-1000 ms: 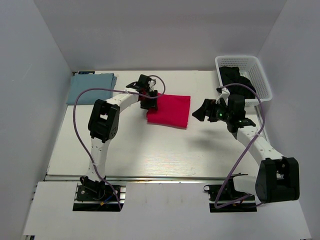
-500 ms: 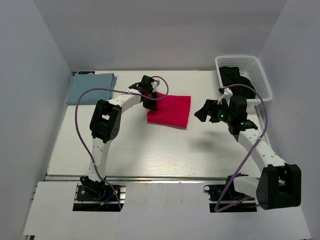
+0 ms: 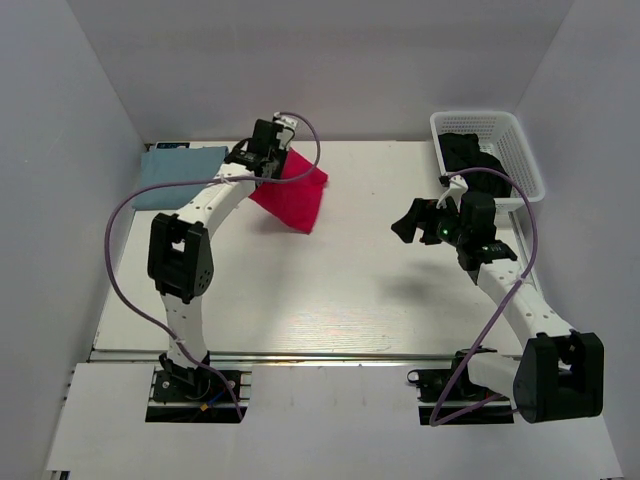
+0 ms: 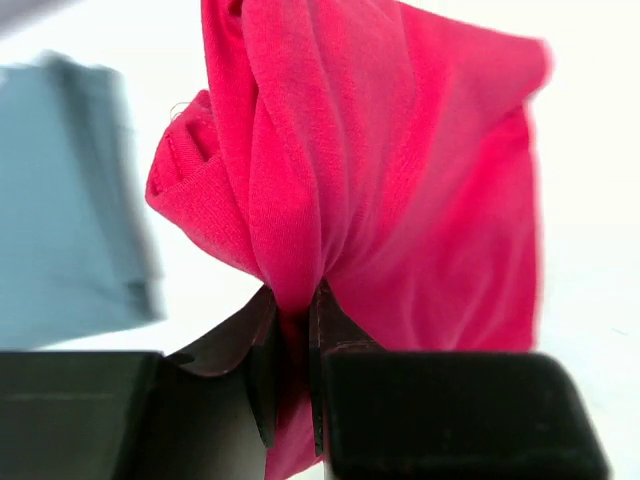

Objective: Fold and stack the t-shirts
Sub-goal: Put the neatly folded tshirt into the corner of the board with the left arm

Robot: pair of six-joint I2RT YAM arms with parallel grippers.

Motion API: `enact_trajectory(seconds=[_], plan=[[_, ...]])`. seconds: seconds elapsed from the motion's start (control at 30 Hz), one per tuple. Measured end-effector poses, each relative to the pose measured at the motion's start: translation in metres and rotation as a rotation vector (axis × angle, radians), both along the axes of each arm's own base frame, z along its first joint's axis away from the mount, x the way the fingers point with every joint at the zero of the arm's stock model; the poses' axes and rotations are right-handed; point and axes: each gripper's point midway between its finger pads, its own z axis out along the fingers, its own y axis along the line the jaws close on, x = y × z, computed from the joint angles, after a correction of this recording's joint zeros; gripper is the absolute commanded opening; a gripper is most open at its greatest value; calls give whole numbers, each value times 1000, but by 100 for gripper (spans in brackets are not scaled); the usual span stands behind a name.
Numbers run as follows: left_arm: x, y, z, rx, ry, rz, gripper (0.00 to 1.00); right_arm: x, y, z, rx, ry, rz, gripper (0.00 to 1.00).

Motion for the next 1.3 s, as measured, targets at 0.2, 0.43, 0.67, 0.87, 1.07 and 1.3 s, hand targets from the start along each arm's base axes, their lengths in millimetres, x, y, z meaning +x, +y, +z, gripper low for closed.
enact_trajectory(seconds=[0.2,0.43,0.67,0.87,1.07,1.3], plan=[[19,47,28,161,-76,32,0,1,0,-8,-7,21,1,90],[29,101,49,315,-95,86,0,3,0,-17,-11,52,1,90],[51,146,97,389,-174,172,0,8,4,-21,-2,74,14,90],[51,181,103,405,-164,233,0,9,11,-28,26,115,40,90],[50,211,89,405,-117,284,0,14,15,-23,41,116,56,90],[66,242,48,389,-51,349,0,19,18,-16,56,103,63,90]])
